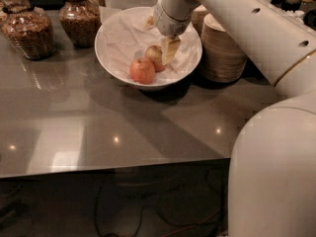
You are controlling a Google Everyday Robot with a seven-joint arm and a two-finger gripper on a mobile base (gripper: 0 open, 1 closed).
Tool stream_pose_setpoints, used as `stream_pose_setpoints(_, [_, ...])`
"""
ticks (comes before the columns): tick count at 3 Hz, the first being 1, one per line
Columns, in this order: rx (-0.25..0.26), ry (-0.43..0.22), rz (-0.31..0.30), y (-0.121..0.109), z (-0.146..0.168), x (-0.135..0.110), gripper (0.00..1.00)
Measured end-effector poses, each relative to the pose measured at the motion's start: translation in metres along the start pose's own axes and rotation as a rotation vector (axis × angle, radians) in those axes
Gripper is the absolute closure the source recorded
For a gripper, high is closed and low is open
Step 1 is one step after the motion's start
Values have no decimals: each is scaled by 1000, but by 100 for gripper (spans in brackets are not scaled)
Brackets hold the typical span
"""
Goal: Pick apple from white bowl
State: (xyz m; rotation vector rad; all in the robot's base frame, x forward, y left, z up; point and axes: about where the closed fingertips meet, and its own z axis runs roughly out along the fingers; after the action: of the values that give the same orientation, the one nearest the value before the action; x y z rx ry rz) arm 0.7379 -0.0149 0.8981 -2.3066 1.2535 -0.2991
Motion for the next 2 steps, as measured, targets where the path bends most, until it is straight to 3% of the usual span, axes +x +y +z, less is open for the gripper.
stream_pose_setpoints(2, [-85,-2,-2,13,25,5,30])
